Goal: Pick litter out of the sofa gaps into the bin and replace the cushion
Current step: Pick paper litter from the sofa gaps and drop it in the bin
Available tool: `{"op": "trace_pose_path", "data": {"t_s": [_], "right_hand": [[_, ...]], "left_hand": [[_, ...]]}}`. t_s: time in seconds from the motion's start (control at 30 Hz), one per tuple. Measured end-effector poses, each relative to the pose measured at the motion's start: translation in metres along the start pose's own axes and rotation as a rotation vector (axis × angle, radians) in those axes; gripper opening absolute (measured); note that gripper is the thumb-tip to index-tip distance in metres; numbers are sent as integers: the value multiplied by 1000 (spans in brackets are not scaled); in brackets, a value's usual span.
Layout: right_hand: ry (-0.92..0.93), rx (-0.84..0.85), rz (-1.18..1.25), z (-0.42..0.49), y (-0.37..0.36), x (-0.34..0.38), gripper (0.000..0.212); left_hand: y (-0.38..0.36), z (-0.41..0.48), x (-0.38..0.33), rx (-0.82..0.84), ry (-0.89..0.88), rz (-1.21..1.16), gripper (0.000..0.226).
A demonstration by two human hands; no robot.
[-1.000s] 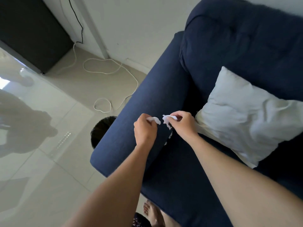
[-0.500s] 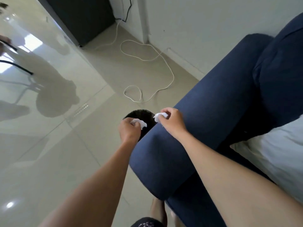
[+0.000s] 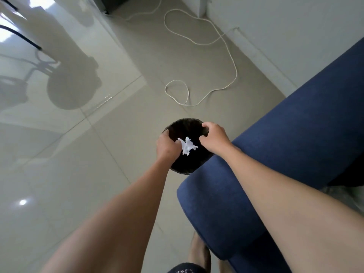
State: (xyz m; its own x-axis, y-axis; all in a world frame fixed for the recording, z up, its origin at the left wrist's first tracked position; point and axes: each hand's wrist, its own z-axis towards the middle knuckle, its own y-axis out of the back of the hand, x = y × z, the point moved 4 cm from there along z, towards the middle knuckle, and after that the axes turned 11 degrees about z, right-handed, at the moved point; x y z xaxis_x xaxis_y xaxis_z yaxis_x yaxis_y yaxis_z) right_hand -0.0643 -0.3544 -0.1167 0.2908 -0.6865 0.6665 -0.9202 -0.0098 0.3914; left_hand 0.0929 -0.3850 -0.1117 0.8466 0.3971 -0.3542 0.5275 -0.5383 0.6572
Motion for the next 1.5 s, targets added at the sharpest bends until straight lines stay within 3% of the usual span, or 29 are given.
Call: {"op": "trace_pose_path", "data": {"t_s": [0.23, 0.4, 0.8, 1.03, 1.23, 1.4, 1.5], "right_hand": [[78, -136, -147, -33, 45, 0, 51], [156, -290, -145, -87, 105, -16, 50], [12, -348, -152, -252, 223, -175, 53], [-91, -247, -48, -260, 201, -251, 52], [-111, -158, -58, -225, 162, -304, 51], [39, -129, -172, -195, 146, -325, 49], [132, -136, -171, -172, 144, -331, 47]], "left_hand": [[-6, -40, -40, -14, -133, 176, 55], [-31, -105, -92, -106, -378, 349, 42], [-158, -298, -134, -119, -738, 550, 49], [-238, -309, -83, 181, -610, 589, 55], [-295, -280, -31, 304, -491, 607, 60], [-335, -242, -15, 406, -429, 502, 73], [-357, -218, -16, 391, -426, 432, 69]]}}
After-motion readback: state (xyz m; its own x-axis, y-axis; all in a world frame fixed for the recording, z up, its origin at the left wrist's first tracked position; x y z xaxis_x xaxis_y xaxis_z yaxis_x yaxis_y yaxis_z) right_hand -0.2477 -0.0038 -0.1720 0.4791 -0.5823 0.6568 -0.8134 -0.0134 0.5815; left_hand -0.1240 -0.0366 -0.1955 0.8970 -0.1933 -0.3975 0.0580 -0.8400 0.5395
